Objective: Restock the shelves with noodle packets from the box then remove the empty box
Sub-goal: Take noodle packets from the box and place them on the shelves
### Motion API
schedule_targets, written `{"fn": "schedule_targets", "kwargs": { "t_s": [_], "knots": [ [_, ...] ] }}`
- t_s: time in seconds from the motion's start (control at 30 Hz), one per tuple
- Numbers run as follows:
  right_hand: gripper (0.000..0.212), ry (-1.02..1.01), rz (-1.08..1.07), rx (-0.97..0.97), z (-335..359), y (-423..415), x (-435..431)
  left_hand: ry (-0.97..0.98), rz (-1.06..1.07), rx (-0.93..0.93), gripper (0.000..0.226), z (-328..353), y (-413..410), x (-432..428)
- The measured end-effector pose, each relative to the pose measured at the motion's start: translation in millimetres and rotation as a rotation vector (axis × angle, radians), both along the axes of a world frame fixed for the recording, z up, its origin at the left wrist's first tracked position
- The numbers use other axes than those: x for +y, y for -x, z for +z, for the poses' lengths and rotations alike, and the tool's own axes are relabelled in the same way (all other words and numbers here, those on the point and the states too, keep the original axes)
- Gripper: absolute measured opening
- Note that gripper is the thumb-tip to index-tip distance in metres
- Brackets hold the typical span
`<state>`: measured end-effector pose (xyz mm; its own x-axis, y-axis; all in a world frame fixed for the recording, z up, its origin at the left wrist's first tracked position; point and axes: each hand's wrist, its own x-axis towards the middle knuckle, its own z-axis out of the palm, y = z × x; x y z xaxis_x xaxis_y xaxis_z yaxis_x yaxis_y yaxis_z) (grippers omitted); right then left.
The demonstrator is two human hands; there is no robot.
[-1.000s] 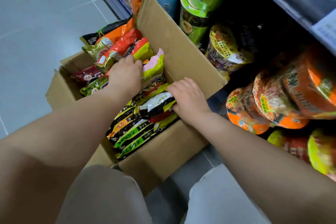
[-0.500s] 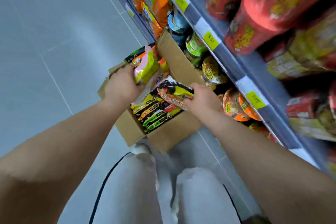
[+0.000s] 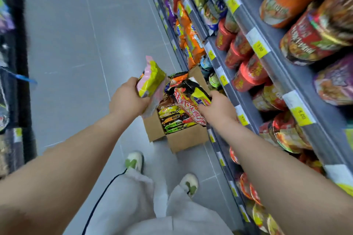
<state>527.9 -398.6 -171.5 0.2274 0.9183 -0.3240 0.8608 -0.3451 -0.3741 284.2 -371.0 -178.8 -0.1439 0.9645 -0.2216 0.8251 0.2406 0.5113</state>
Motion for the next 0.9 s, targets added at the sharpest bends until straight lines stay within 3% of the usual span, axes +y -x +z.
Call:
{"fn": "schedule_targets", "kwargs": {
  "t_s": [0.27,0.57,0.9],
  "knots": [
    [0.022,-0.093,0.015,-0.108,41,127,44,-0.054,0.003,0.012,0.044,35,134,37],
    [0.033,-0.21,-0.059,-0.084,67,277,132,-0.116,-0.041,-0.025,0.044,71,286,125],
    [0.032,-0.253,-0.095,-0.099,58,301,290,-0.075,-0.102,-0.095,0.046,64,315,291]
  ]
}}
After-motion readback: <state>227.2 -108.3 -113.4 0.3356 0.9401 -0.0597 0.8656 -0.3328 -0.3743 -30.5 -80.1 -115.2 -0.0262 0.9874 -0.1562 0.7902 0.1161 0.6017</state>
